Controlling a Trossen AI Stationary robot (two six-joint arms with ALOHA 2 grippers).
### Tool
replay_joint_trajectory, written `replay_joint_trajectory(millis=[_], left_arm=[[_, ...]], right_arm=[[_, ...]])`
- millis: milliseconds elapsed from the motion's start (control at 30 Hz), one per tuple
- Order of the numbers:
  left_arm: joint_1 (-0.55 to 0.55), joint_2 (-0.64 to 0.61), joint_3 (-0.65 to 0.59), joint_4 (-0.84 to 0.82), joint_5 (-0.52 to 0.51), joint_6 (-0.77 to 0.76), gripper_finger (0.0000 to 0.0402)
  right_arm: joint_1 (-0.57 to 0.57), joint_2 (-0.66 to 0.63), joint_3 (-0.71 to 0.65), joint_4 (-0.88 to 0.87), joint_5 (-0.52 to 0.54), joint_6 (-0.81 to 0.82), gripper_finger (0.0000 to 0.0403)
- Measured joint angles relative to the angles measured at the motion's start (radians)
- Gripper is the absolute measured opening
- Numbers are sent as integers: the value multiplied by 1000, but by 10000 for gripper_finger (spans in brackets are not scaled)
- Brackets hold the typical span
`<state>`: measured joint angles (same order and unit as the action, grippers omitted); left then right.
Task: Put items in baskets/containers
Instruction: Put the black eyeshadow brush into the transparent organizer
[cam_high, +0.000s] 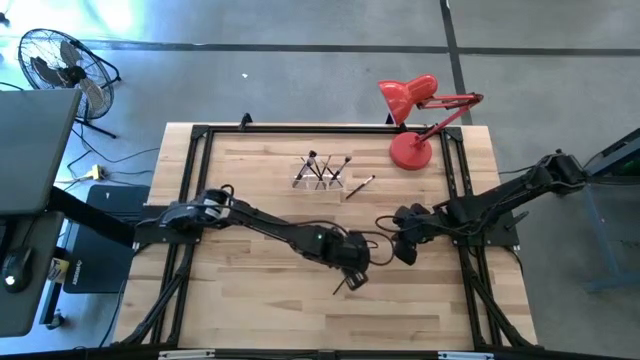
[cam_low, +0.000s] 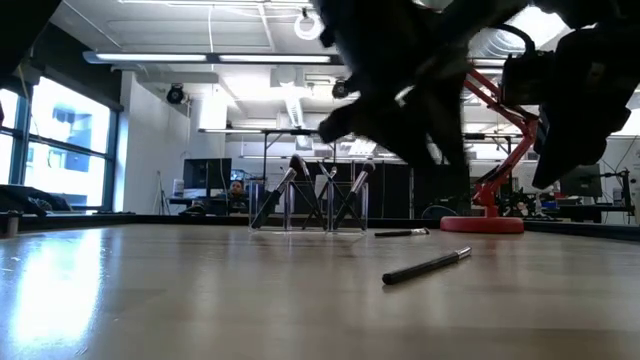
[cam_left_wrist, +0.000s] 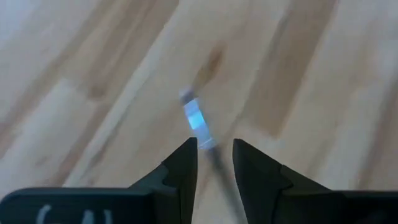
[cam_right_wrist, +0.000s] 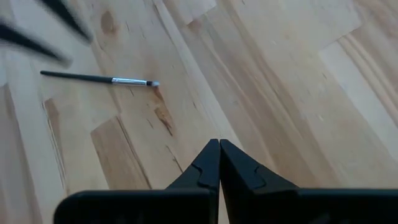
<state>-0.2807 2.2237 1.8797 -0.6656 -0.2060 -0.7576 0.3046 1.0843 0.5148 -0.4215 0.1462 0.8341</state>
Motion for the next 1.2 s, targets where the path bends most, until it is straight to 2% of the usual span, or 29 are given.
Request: replay_joint_trajectory(millis=[100,200,300,1033,1200], left_arm=[[-2,31,11,58,-12,0,101],[-9,47,-1,9,-10,-6,101],[-8,59,10,59,16,-9,101],[-8,128,6,69,29,-6,101],[-7,156,12,-11,23,53,75]], right_arm=[[0,0,0,1,-3,1,4],[0,0,0,2,-5,0,2],[0,-2,0,7,-3,-2,2],[0,-8,0,46,0,-4,3],[0,-9,0,63,3,-4,2]])
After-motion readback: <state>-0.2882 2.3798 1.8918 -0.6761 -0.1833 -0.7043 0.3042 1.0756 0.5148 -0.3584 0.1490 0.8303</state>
